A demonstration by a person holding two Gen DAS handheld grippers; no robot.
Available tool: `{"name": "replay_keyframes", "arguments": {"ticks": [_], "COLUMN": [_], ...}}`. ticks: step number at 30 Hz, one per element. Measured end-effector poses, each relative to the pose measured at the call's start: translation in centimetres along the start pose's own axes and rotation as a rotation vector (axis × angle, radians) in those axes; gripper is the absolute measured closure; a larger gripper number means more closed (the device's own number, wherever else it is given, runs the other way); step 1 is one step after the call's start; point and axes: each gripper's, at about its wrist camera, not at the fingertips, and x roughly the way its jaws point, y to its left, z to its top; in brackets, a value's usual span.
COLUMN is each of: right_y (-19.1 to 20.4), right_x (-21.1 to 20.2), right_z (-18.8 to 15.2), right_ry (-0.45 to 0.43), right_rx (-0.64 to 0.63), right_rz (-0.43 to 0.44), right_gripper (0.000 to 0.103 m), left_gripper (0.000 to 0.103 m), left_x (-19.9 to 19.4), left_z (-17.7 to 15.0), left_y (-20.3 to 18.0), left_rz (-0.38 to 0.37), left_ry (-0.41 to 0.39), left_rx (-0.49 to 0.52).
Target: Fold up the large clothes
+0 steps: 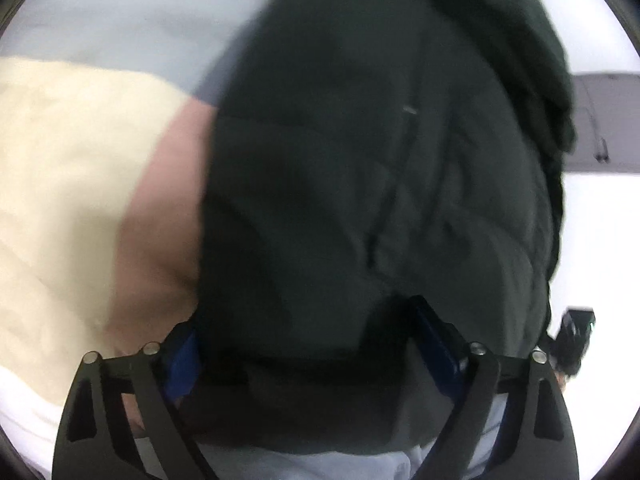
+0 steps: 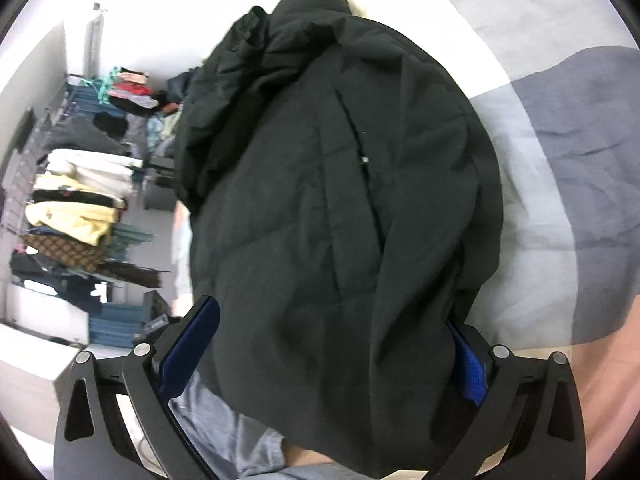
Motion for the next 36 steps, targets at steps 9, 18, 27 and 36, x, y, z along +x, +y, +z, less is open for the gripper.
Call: {"name": "replay_keyframes", "arguments": {"ticks": [9, 18, 27, 36], "right_y": [0.0, -1.9, -2.7, -1.9], "right_x": [1.3, 1.6, 1.5, 2.4], "right_z": [0.1, 0.0, -0.1, -0.2], "right_ry": [0.031, 0.048, 0.029, 0.081], "right_rx": [0.027, 0.100, 0.131, 0.104], "right_rz": [-0.064, -0.165, -0.185, -0.094], "right_gripper": [0.000, 0.038, 0.041, 0.031], "left_gripper": [0.024, 0.025, 0.023, 0.025], "left_x": [-1.0, -0.5, -1.1, 0.1], "left_z": [-0.1, -1.0, -1.0, -0.5], "left_y": [-1.9, -2.4, -0.3, -0.1], "left_rz": [0.052, 0.097, 0.174, -0.004], "left_ry": [-0.074, -0.112, -0.153, -0.013], "left_rx": [0.105, 0.086, -0.037, -0.006]}}
